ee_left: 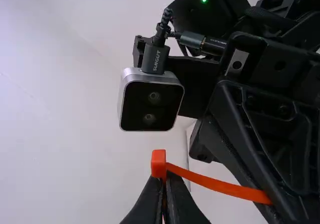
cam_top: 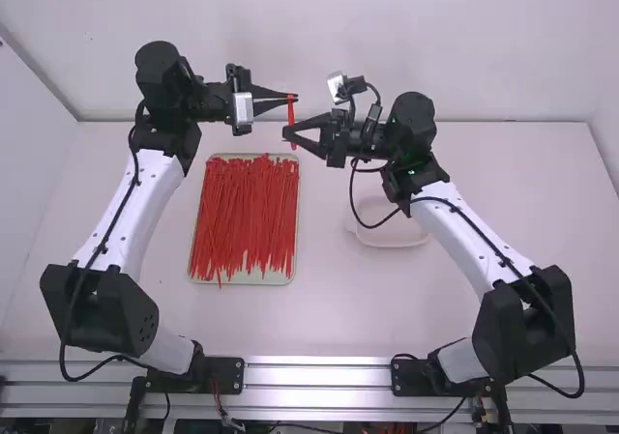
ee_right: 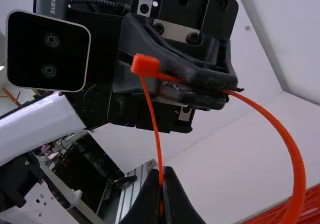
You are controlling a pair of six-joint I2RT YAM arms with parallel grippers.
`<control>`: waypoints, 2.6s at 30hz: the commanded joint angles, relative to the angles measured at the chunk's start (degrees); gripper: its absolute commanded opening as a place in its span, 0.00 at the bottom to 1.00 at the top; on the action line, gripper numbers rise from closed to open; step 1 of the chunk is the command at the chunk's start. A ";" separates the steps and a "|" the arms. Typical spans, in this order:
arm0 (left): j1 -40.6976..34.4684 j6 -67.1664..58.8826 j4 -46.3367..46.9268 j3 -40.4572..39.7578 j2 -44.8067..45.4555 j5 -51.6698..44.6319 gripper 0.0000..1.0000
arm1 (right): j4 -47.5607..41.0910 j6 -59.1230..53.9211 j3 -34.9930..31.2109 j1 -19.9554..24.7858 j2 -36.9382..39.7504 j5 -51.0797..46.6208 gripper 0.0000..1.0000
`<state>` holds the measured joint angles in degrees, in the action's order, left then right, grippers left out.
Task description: Fasten the cable tie
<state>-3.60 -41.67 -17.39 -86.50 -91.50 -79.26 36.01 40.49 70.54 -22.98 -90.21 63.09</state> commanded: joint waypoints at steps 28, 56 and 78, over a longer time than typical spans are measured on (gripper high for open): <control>-0.59 -0.79 1.29 1.66 0.52 -10.47 0.02 | 12.09 9.25 1.51 0.61 -0.13 -3.45 0.00; -2.73 -1.27 -3.08 7.82 0.55 -10.32 0.02 | 14.08 12.20 1.49 1.66 -0.13 -8.17 0.06; -2.78 -1.22 -2.80 7.82 0.55 -10.47 0.02 | 14.16 13.66 1.49 8.76 -0.13 7.37 0.46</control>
<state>-6.28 -42.09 -20.21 -79.11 -91.39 -88.12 49.82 53.10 70.43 -13.54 -90.96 70.15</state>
